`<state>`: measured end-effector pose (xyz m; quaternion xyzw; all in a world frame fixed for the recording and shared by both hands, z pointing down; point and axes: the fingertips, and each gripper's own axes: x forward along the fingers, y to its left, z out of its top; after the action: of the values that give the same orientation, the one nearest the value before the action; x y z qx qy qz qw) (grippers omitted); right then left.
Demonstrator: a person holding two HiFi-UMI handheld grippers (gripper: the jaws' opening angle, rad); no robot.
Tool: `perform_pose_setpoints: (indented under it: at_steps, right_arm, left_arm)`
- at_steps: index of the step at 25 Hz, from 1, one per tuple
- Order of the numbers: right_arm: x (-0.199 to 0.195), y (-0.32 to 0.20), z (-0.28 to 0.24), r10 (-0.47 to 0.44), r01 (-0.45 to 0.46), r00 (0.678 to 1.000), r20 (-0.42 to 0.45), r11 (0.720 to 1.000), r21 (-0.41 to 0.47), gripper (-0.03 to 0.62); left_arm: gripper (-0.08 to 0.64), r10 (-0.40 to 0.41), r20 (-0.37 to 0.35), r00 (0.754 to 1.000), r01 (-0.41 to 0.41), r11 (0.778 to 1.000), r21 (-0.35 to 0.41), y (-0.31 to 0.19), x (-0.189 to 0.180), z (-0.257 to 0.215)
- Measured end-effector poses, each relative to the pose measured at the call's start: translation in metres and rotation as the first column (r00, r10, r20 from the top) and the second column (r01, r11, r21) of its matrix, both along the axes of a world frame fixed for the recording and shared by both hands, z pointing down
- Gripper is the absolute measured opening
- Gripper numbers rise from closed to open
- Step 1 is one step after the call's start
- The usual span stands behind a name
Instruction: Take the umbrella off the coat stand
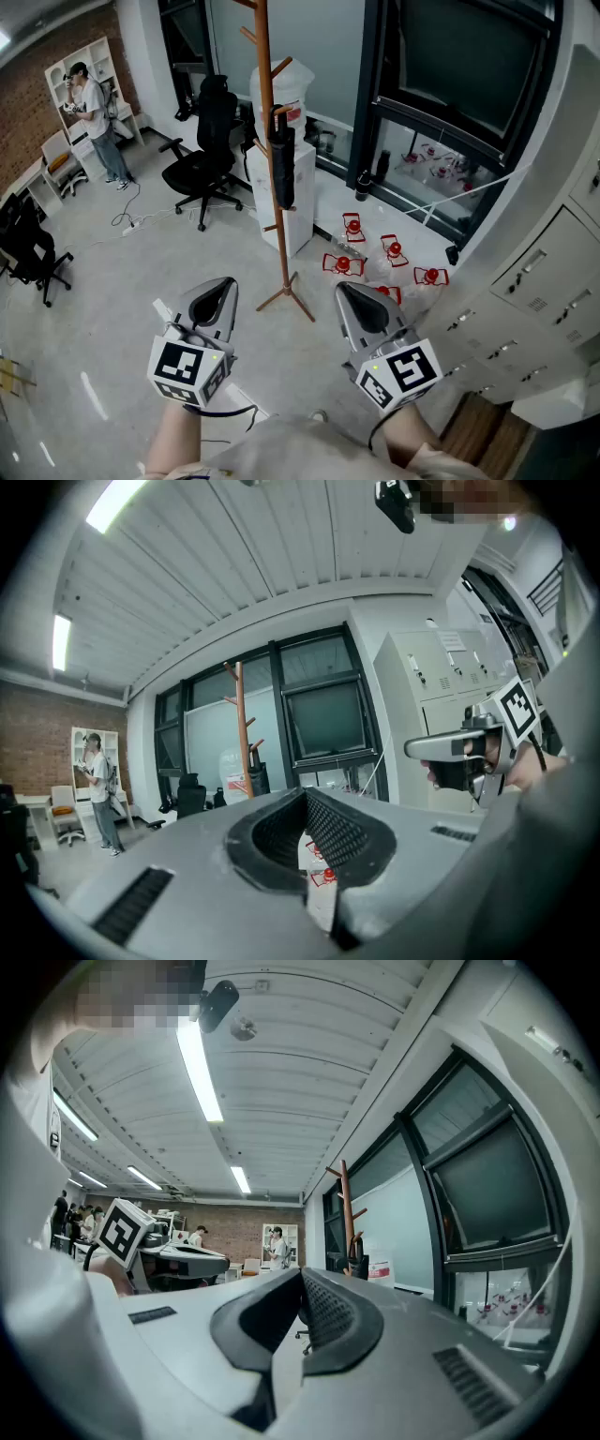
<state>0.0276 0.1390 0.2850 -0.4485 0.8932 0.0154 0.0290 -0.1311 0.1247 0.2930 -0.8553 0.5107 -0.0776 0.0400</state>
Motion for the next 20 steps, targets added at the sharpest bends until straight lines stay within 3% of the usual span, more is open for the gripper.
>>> perform_pose_setpoints:
  at_steps: [3,10,20]
  right_arm:
    - [0.004,0.000,0.000,0.010,-0.009,1.000,-0.012,1.000,0.005,0.008]
    - [0.022,-0.005,0.000,0.064,-0.064,0.997,-0.035,0.998,0.008,0.008]
    - [0.039,-0.003,0.020,0.032,-0.033,0.999,-0.041,0.999,-0.030,0.008]
  left_arm:
    - [0.009,-0.004,0.068,0.998,0.001,0.999,0.035,0.003,0.008,-0.002]
    - [0.009,0.012,0.065,0.998,-0.014,1.000,0.022,0.005,0.023,0.002]
    - [0.009,0.000,0.105,0.995,-0.004,0.999,0.039,0.013,0.054,0.010]
